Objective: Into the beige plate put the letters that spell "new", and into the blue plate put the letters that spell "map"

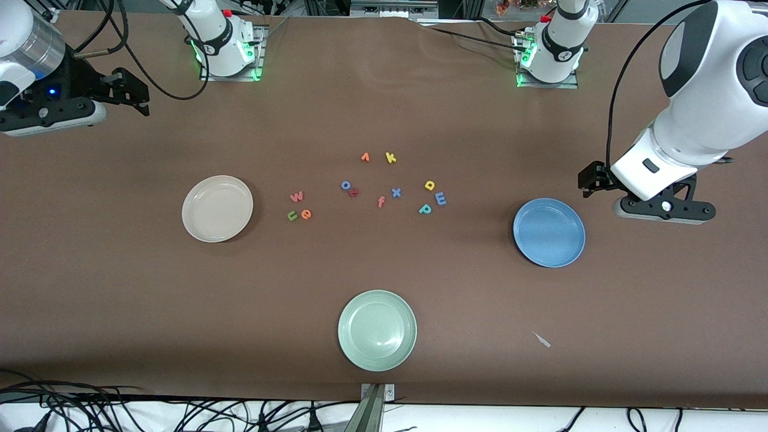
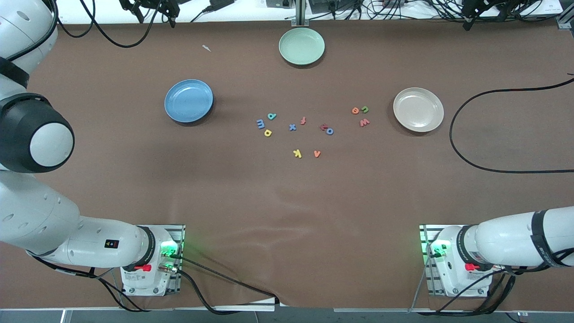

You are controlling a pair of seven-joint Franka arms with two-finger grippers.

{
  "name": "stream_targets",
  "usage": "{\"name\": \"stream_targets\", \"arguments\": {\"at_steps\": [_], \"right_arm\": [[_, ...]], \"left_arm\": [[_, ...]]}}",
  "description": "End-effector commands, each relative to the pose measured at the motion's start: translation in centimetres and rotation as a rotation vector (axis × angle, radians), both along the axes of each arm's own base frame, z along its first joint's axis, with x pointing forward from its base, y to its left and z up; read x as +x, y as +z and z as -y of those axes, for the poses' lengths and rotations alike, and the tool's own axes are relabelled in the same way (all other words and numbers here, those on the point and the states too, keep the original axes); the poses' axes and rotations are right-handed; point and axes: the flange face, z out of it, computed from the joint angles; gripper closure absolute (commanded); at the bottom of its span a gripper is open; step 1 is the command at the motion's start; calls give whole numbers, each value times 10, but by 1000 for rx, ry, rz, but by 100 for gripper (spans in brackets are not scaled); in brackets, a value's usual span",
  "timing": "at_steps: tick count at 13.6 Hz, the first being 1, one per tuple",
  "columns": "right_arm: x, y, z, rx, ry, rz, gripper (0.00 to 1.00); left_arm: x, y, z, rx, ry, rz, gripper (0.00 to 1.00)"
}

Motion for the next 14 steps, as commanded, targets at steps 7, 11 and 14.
{"name": "stream_targets", "arguments": {"at_steps": [7, 11, 14], "right_arm": [[-4, 5, -4, -21, 14, -13, 0], [-4, 2, -4, -23, 3, -18, 0], [-4, -1, -9, -24, 10, -19, 0]], "left_arm": [[3, 0, 3, -24, -15, 1, 0], [4, 1, -4, -24, -3, 3, 0], [1, 10, -5, -21, 10, 17, 0]]}}
